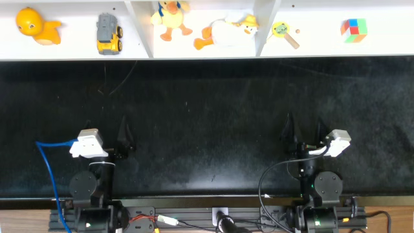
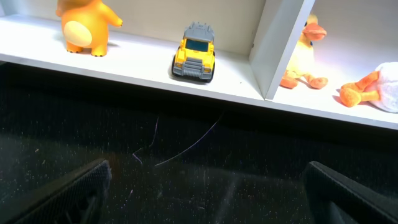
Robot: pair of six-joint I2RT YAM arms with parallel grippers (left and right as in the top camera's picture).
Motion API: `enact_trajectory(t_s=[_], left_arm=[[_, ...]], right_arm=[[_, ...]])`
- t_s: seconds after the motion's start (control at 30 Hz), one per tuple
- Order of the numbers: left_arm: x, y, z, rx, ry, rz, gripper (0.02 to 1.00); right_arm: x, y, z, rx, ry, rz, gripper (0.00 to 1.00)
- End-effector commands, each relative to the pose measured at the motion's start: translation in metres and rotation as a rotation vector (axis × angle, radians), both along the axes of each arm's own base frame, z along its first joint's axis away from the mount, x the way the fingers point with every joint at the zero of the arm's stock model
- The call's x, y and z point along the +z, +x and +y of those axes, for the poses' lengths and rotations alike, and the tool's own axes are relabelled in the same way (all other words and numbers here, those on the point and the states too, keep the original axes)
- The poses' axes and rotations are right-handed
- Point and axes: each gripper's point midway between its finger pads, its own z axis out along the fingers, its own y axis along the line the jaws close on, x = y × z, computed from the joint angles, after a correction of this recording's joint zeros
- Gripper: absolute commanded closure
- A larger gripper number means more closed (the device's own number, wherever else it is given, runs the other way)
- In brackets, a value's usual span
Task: Store Toys
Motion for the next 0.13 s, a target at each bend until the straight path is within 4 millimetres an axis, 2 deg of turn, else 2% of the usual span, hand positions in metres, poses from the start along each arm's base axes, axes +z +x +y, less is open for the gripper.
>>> enact_trajectory(t_s=[0.03,0.13], left_arm=[[0.0002,-0.0003,-0.0005,0.001,-0.002,-0.005,0.023],[0.0002,-0.0003,-0.0005,0.001,-0.003,-0.005,0.02]], right_arm=[[-0.0031,0.0001,0.001,0.002,0.0,-0.002,0.005],[-0.0031,0.0001,0.001,0.002,0.0,-0.002,0.007]])
